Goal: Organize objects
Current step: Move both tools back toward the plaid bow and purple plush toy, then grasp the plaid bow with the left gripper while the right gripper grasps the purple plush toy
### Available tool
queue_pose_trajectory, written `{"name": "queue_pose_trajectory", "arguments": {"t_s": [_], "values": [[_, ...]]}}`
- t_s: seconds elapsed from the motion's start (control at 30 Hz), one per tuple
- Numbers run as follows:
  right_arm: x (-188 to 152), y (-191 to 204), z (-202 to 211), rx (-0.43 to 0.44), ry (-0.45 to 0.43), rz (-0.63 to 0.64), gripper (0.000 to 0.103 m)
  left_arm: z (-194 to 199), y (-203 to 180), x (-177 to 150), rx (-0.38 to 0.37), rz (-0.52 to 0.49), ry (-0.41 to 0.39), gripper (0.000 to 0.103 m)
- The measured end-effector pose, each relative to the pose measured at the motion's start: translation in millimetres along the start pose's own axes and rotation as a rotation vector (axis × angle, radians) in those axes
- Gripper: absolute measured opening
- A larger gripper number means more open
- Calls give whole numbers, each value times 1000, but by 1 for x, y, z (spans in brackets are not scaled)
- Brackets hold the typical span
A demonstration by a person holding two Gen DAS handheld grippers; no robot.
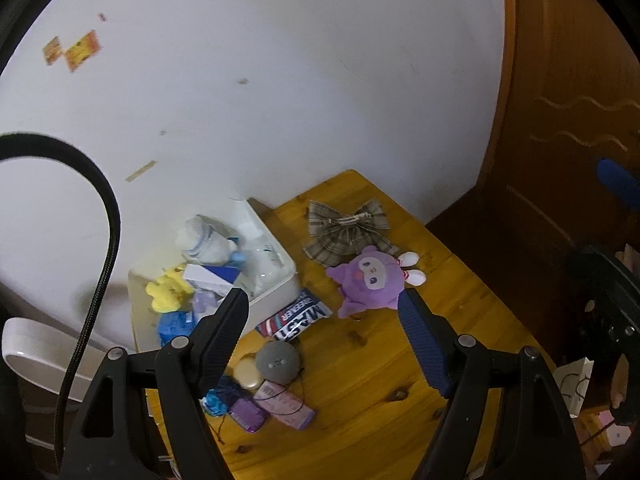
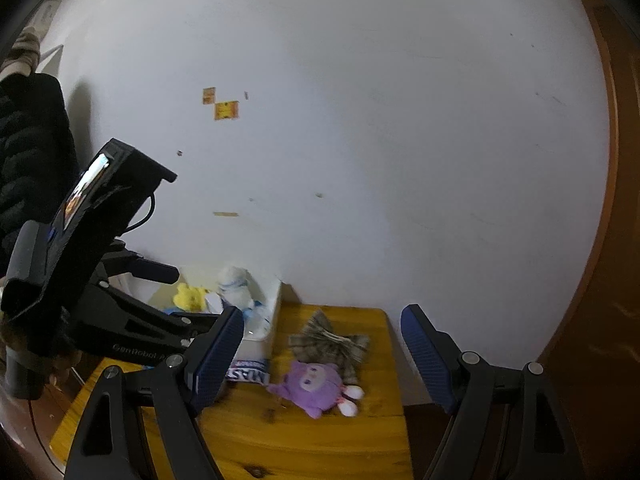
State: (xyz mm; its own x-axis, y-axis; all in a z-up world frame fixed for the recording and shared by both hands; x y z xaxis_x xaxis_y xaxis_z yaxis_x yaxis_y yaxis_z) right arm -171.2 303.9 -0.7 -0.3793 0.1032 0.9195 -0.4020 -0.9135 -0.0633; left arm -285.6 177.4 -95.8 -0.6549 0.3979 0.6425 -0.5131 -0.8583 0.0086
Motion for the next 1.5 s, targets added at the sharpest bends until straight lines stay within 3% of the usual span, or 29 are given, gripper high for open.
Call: {"name": "queue_pose_trajectory", "arguments": {"t_s": [0.27, 0.5, 0.77, 1.0, 1.13, 1.5], "values": [[-30, -30, -23, -57, 30, 32, 82, -45, -6, 8, -13, 25, 71, 80], [-75, -42, -76, -64, 156, 27, 82, -103, 7, 12, -38, 107, 157, 80], [-119, -46, -133, -12, 307, -84, 82, -164, 17, 30, -34, 134, 207, 80], [-142, -40, -167, 68, 400, -194, 82, -199, 5, 48, -54, 63, 253, 80], [-147, -32, -183, 103, 420, -229, 82, -224, 7, 52, -51, 61, 299, 80], [-151, -12, -225, 157, 442, -255, 82, -280, 32, 56, -53, 201, 350, 80]]}}
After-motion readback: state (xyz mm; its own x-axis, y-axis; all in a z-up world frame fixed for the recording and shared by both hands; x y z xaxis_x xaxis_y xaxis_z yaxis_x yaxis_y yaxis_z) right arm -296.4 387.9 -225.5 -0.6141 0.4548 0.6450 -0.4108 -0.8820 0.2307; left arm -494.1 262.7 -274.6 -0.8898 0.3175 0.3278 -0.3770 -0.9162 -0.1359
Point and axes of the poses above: each gripper's, at about its wrist camera, not at the fingertips, and z roughly against the way its jaws point, y to its left, x to its top, the point moved 10 cm from there along -z, roughly the way its jaws point, and after that the axes turned 4 degrees about -x, right-handed, at the moved point
